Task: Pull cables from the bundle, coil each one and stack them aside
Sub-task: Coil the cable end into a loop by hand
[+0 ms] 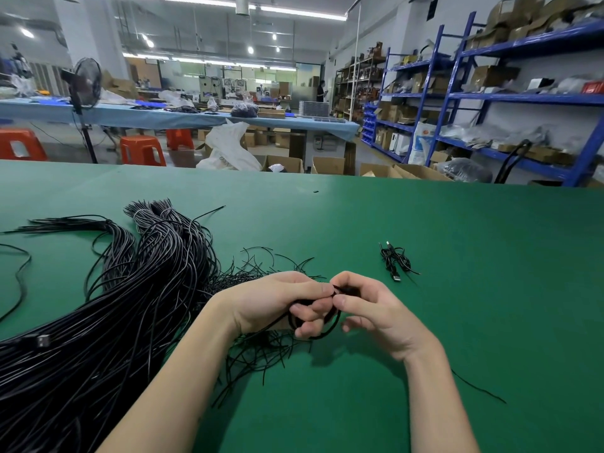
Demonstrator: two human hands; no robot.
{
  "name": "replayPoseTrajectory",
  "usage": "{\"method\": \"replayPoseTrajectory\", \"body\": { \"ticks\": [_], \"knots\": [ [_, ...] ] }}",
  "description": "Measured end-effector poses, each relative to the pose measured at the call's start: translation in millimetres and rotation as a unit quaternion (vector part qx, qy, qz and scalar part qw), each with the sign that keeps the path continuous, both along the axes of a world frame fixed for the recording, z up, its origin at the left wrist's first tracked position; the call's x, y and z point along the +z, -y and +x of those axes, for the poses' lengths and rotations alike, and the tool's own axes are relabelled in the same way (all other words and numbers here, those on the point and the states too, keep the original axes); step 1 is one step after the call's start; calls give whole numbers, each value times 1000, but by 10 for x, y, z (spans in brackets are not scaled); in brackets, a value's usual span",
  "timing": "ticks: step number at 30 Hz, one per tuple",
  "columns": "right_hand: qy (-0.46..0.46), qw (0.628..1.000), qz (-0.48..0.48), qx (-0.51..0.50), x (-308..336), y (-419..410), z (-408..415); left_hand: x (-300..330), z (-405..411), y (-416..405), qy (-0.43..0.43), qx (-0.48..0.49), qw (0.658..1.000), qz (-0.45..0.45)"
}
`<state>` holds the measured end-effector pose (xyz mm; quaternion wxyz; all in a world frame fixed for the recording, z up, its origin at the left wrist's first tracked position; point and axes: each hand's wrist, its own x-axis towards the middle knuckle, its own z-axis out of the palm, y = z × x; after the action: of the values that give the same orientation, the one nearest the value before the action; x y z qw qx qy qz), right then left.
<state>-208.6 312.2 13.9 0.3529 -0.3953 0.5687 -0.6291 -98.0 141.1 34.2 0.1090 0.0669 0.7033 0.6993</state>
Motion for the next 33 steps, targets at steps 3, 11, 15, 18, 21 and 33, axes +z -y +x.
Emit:
{"method": "replayPoseTrajectory", "body": {
  "ticks": [3,11,15,18,21,33],
  "knots": [
    [-27,999,17,-27,10,4,-11,-36,-12,26,-1,33,999,12],
    [-38,993,62,-96,46,36,-47,-21,-95,26,-36,150,945,-289],
    [-26,987,51,-151,62,87,-56,-6,-141,-51,-43,195,909,-365],
    [-4,983,43,-178,64,113,-59,-2,-151,-87,-23,184,898,-398],
    [9,979,42,-199,60,133,-55,-20,-138,-114,-59,173,869,-461],
    [131,959,29,-250,38,193,-58,-52,-151,-109,-100,149,881,-438]
  ]
}}
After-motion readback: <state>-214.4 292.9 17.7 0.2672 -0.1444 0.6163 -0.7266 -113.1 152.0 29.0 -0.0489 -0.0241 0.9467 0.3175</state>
